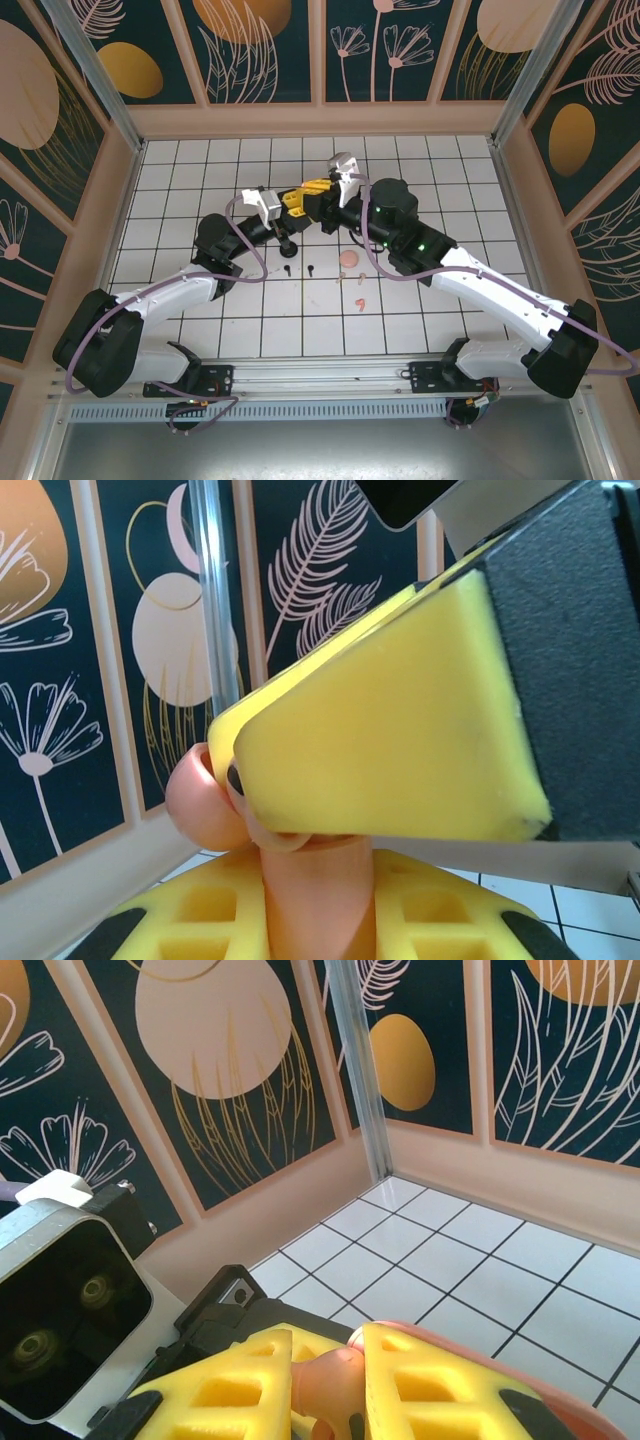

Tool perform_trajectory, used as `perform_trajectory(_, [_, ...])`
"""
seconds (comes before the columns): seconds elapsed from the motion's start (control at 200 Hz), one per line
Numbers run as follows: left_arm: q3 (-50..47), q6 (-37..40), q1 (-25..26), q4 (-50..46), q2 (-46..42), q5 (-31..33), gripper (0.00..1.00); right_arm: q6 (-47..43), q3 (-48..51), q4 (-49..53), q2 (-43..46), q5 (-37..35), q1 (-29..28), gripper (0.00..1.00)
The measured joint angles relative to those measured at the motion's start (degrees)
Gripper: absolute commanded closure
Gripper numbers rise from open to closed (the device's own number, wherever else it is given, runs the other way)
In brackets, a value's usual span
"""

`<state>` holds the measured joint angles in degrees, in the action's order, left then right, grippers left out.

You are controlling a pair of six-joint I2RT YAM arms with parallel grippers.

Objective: Insert wireless bluetooth earbuds into charging case

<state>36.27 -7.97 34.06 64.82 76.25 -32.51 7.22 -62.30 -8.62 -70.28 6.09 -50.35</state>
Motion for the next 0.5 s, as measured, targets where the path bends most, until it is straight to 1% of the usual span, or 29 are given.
perform_trajectory(0.18, [0.00,0.04,0.13,-1.51,0.00,1.84,1.00,-0.74,0.50,0.63,-0.07,-1.90,-0.22,0.72])
perform_trajectory(0.38, [0.00,-0.07,0.13,-2.14,0.66,3.50,1.00,-0.81,-0.07,1.86,-1.18,-4.74,-0.37,0.59])
perform_trajectory(0.5, [0.00,-0.15,0.13,-2.32,1.16,4.52,1.00,-0.74,-0.55,2.51,-1.90,-5.95,-0.48,0.56])
